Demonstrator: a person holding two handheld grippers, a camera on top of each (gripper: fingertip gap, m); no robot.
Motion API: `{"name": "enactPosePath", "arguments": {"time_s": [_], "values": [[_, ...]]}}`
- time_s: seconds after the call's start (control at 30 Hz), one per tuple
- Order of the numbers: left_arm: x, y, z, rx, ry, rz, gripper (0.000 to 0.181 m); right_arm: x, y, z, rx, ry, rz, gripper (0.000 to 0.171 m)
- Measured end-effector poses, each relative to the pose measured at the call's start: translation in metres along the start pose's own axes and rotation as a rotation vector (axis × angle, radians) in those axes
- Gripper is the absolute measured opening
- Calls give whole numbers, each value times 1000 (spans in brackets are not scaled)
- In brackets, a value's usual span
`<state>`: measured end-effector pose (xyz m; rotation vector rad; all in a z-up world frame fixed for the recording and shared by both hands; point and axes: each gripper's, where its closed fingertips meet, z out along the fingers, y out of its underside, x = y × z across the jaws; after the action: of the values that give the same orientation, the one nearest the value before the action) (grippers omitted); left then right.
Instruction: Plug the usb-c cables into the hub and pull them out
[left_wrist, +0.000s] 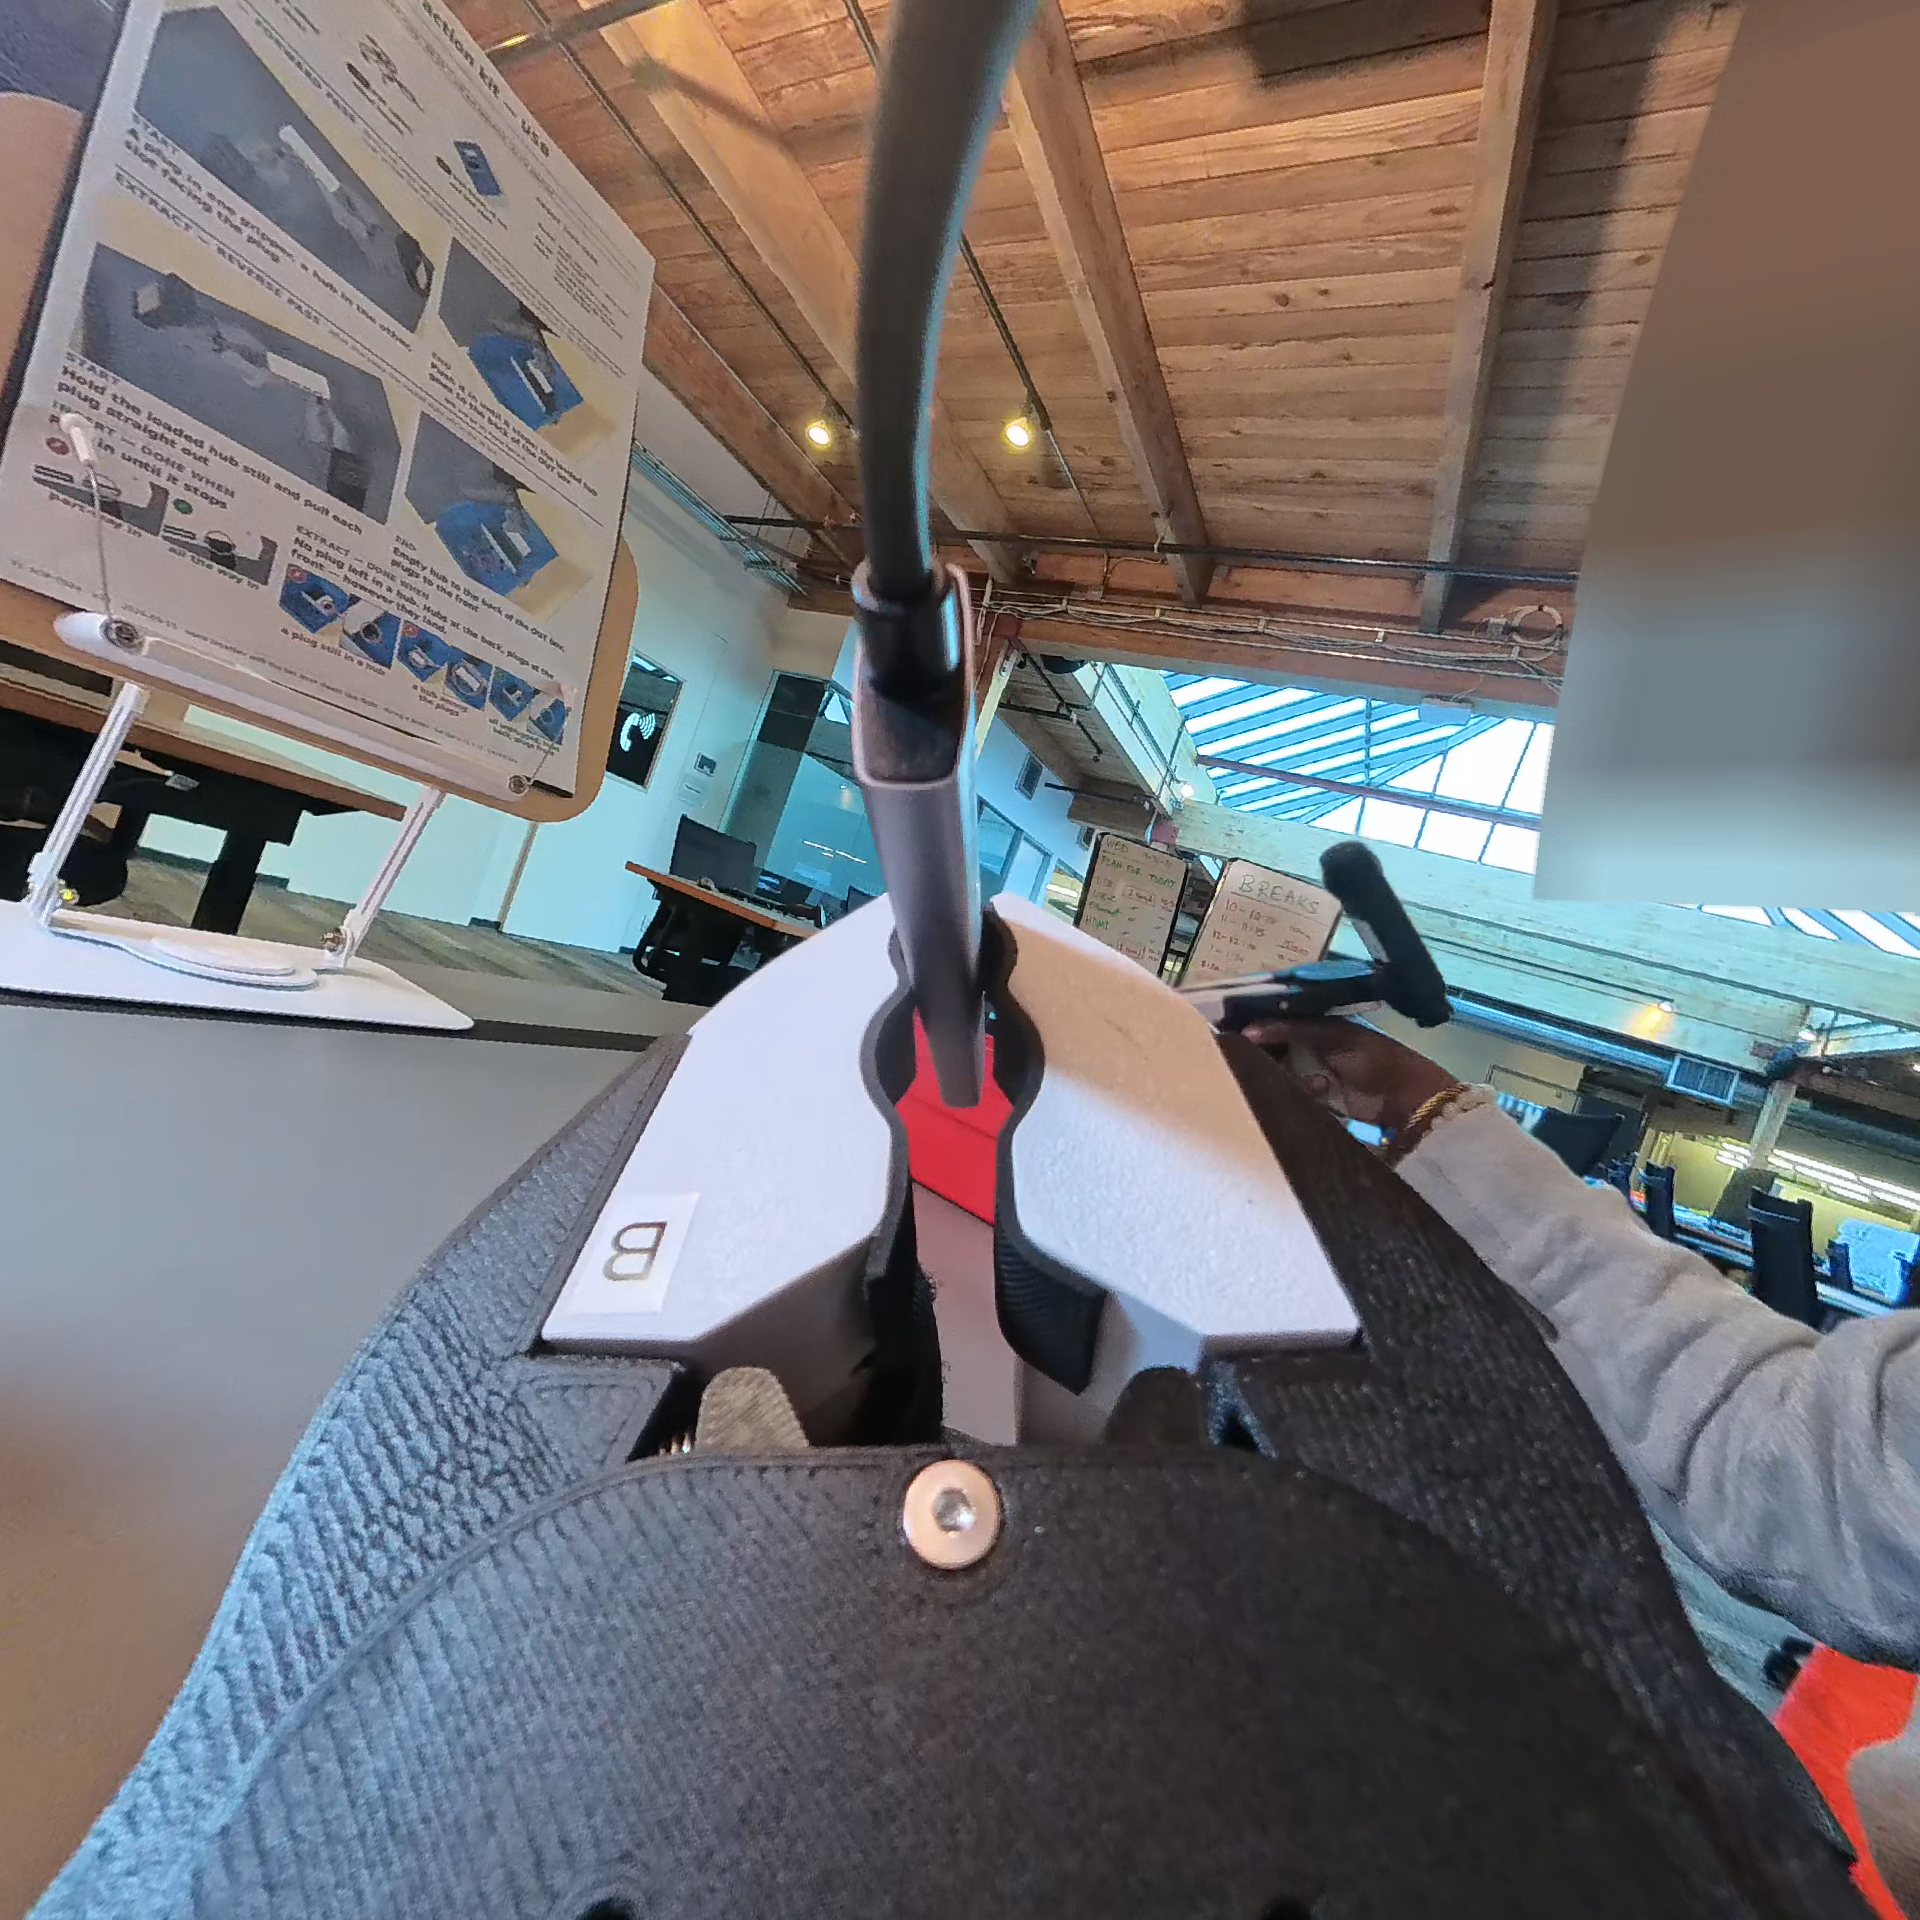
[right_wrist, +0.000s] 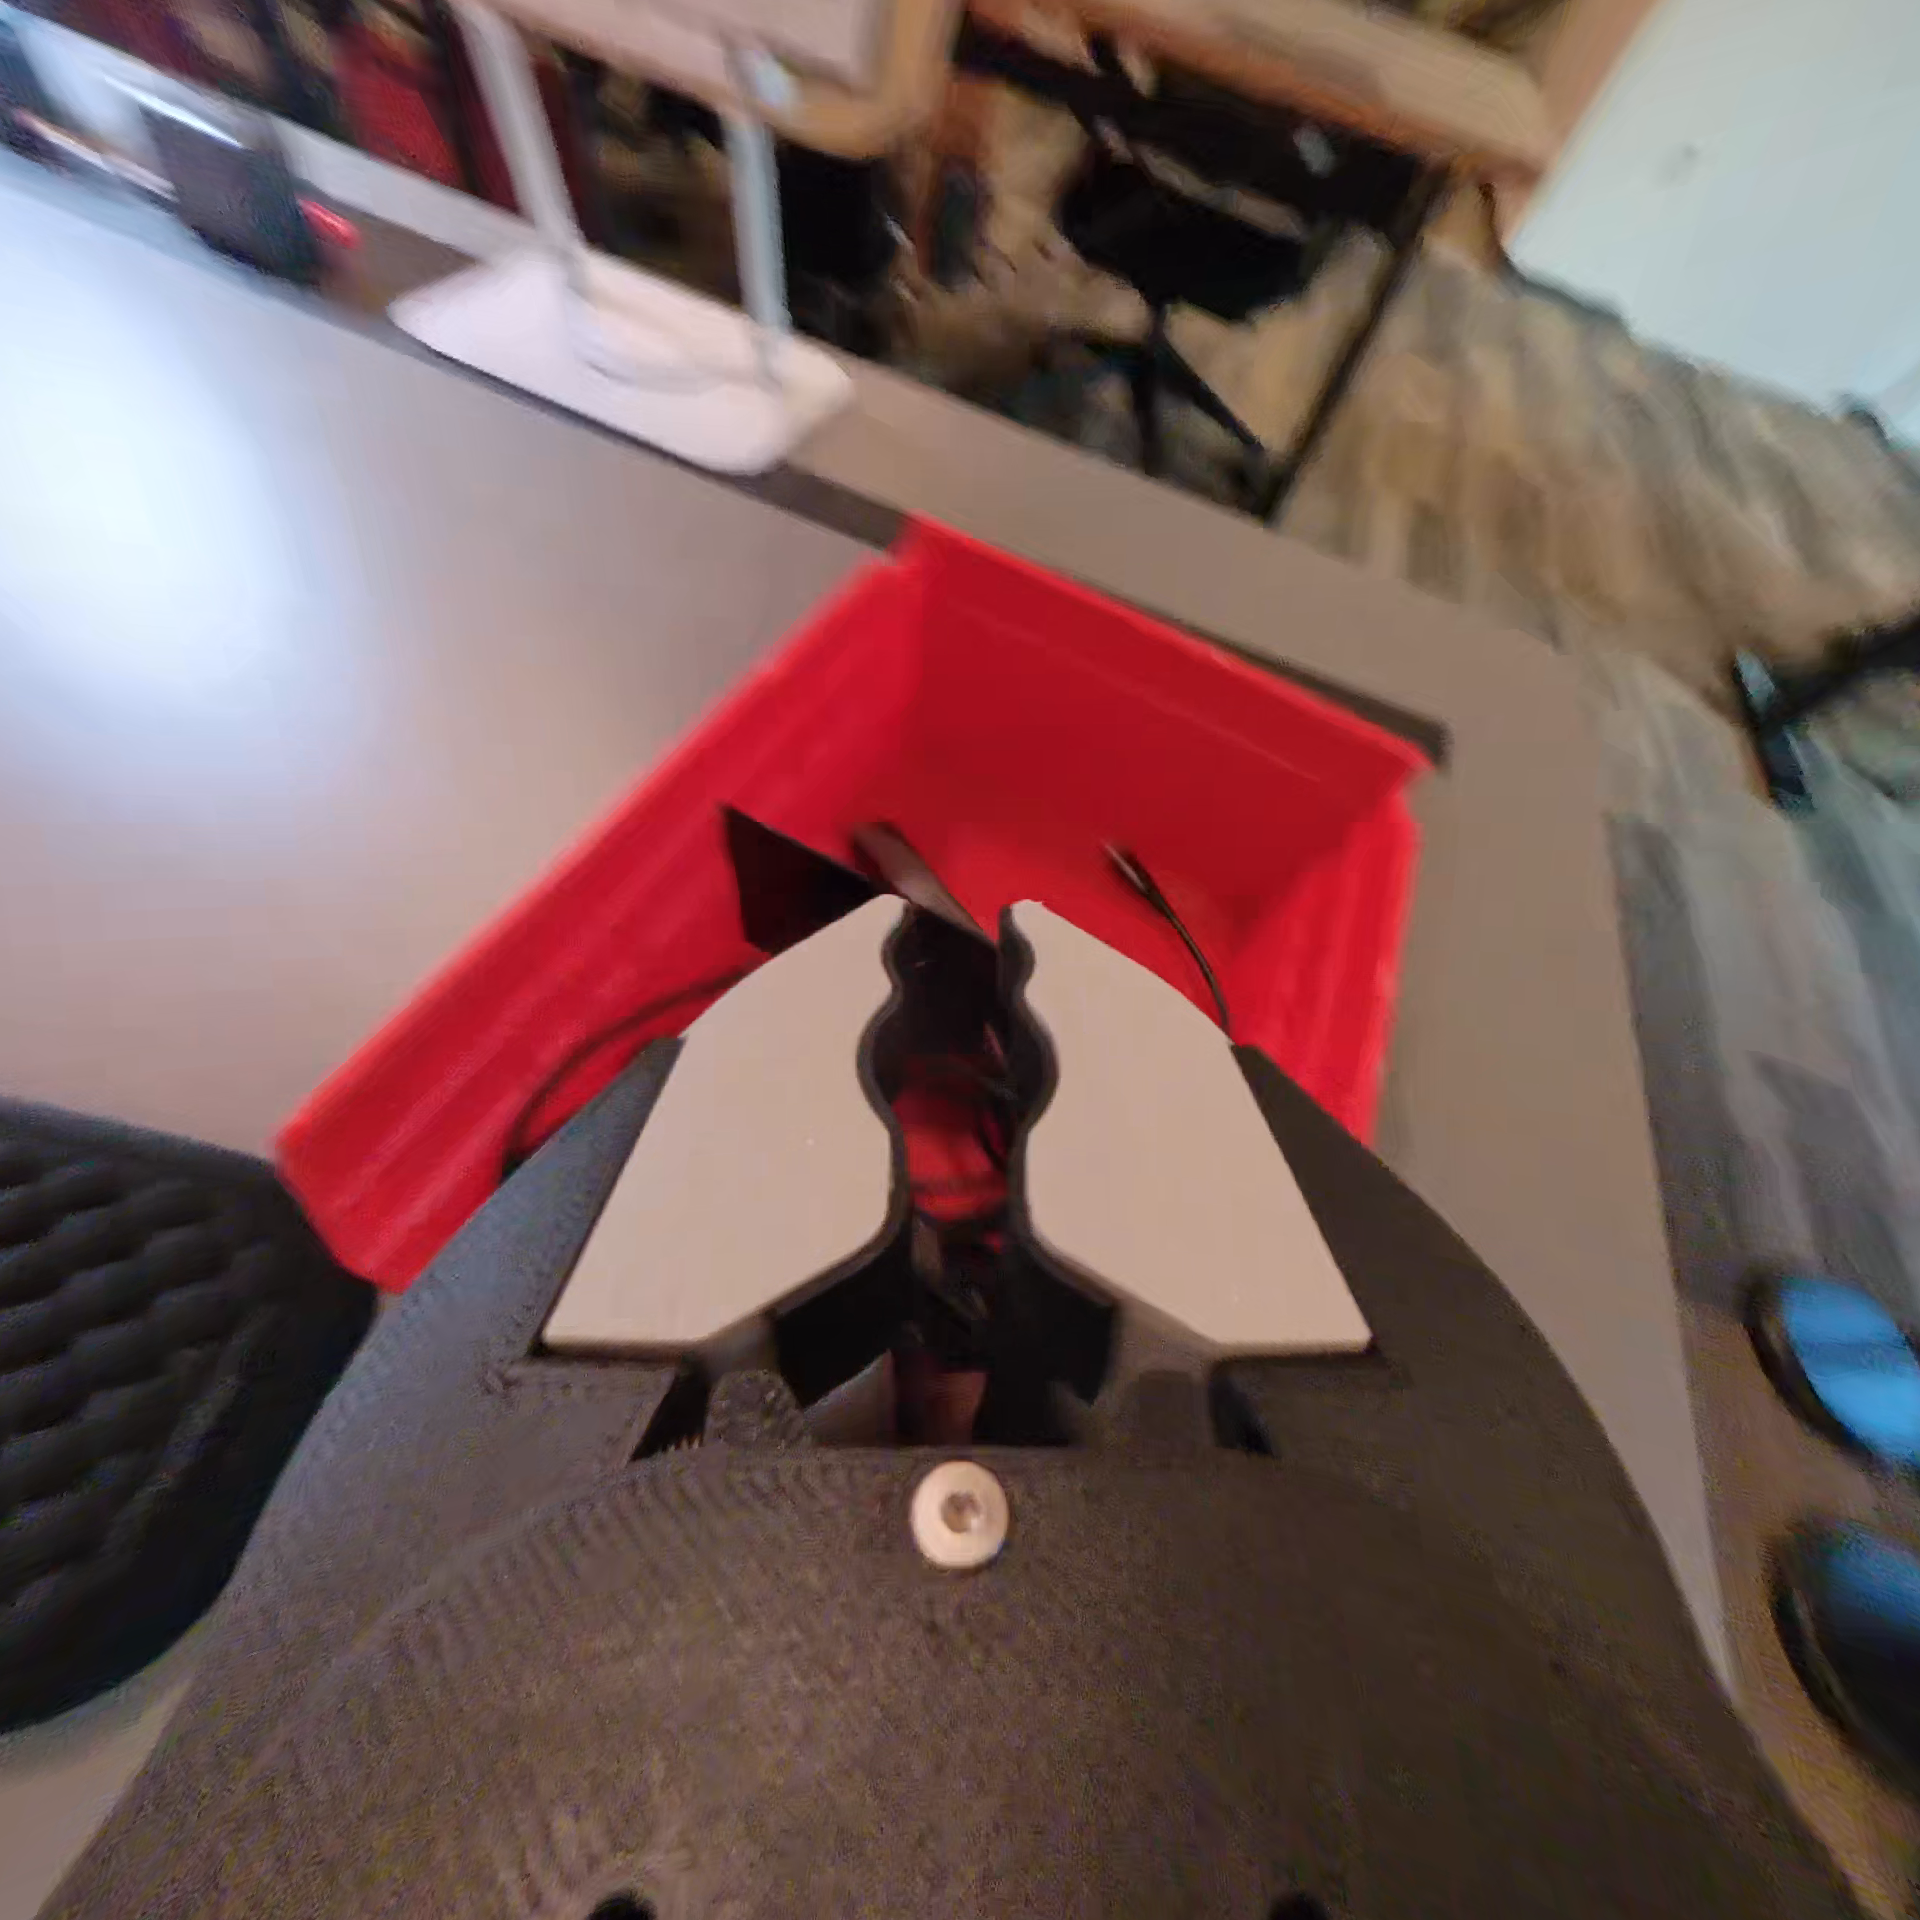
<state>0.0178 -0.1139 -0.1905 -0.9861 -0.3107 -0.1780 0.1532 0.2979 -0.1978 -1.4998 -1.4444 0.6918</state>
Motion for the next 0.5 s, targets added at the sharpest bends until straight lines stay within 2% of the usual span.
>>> {"name": "enactPosePath", "arguments": {"time_s": [0.13,0.33,0.43,0.5], "values": [[2,2,1,-14,2,17,10,44,58,3,-246,289,-41,8],[6,9,4,-56,11,56,10,59,132,28,-568,398,-146,8],[7,13,5,-80,18,60,10,55,120,26,-575,432,-148,14],[7,16,7,-96,23,58,10,44,89,20,-464,453,-108,23]]}}
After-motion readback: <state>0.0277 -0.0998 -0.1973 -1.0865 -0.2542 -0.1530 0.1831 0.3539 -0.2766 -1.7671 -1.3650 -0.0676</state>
